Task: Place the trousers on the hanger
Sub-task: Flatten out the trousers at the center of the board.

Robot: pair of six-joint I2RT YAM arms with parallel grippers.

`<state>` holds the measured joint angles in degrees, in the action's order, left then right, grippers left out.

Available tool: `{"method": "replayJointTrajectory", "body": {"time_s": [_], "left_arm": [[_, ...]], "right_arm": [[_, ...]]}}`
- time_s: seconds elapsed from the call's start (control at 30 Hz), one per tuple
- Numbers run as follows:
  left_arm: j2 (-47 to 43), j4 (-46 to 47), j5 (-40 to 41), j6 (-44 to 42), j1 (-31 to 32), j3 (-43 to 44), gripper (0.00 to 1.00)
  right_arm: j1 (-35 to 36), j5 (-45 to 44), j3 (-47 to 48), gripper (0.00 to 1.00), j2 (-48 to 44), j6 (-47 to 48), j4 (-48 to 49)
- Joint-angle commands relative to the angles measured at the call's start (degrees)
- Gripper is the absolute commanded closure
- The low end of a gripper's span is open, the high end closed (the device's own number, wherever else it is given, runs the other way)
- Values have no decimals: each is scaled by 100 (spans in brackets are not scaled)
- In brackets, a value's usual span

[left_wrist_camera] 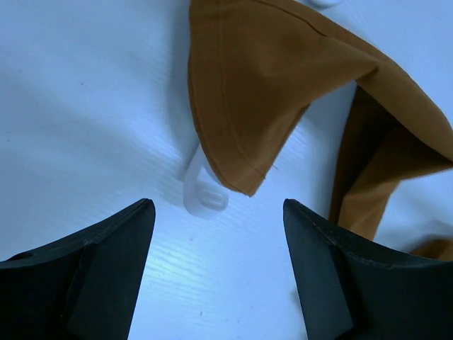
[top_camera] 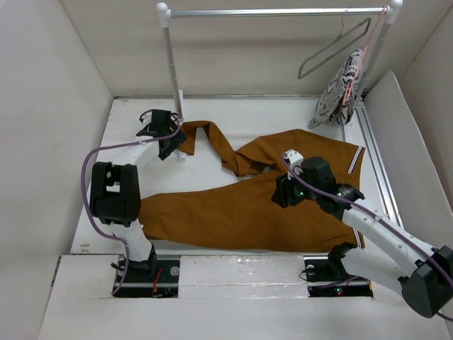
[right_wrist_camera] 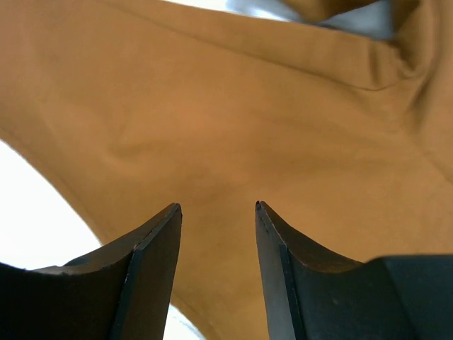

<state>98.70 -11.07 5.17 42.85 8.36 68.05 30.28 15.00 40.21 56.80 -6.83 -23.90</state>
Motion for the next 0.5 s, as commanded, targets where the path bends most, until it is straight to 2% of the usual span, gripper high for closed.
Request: {"method": "replayJointTrajectory", "body": {"time_s": [0.0, 0.07, 0.17, 0.23, 0.37, 0.4, 0.47], "left_arm": [[324, 27, 352, -110, -107, 733, 31], [887, -175, 354, -93, -159, 998, 32], [1275, 138, 116, -145, -212, 1246, 32], [1415, 368, -6, -189, -212, 1228, 42], [1688, 264, -7, -286, -212, 1561, 68], [1697, 202, 19, -321, -212, 1684, 100], [1478, 166, 19, -452, -212, 1755, 100]], "right_arm": [[468, -304, 14, 48, -194, -310, -70], [619, -524, 101, 48, -283, -432, -158], [681, -595, 250, 48, -423, -424, -282], [681, -560, 295, 48, -415, -416, -369], [795, -788, 418, 48, -432, -485, -659], [847, -832, 374, 48, -459, -521, -660], [848, -920, 278, 48, -546, -574, -607]]}}
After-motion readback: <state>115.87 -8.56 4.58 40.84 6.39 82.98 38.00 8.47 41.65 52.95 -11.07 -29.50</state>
